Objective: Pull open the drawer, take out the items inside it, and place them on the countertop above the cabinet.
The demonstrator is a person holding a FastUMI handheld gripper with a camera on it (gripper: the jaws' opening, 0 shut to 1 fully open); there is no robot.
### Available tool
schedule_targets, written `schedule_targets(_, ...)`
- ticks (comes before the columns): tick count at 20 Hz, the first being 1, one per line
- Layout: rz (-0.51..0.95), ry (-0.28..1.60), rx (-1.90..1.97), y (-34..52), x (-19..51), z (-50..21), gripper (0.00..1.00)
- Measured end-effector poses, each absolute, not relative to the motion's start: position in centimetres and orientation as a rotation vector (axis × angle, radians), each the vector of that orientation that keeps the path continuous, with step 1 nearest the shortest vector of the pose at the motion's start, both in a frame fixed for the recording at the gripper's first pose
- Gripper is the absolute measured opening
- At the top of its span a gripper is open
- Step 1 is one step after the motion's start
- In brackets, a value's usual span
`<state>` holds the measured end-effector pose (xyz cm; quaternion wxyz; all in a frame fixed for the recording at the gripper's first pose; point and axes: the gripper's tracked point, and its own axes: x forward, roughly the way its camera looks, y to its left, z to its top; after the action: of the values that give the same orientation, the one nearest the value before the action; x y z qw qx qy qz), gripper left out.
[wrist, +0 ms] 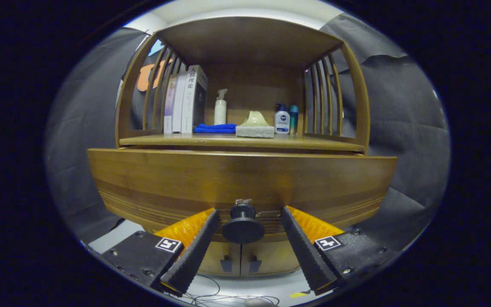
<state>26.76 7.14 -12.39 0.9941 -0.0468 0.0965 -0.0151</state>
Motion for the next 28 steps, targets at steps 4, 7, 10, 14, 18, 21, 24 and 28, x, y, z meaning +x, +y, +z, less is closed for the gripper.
schedule_targets(4,-0.026,0.192,-0.097,7.0,29.0,-12.2,0.99)
schedule_targets(7,-0.026,0.195,-0.101,6.8,29.4,-12.2,0.99)
schedule_targets(10,-0.024,0.206,-0.091,7.0,31.0,-12.2,0.99)
schedule_targets(14,-0.020,0.205,-0.096,7.2,32.8,-12.2,0.99)
schedule_targets(18,-0.011,0.180,-0.089,7.1,32.9,-12.2,0.98)
schedule_targets(21,-0.008,0.188,-0.086,7.2,32.7,-12.1,0.98)
schedule_targets(24,0.012,0.200,-0.050,7.0,32.3,-11.6,0.99)
schedule_targets(28,0.018,0.139,-0.104,6.4,27.0,-8.3,0.99)
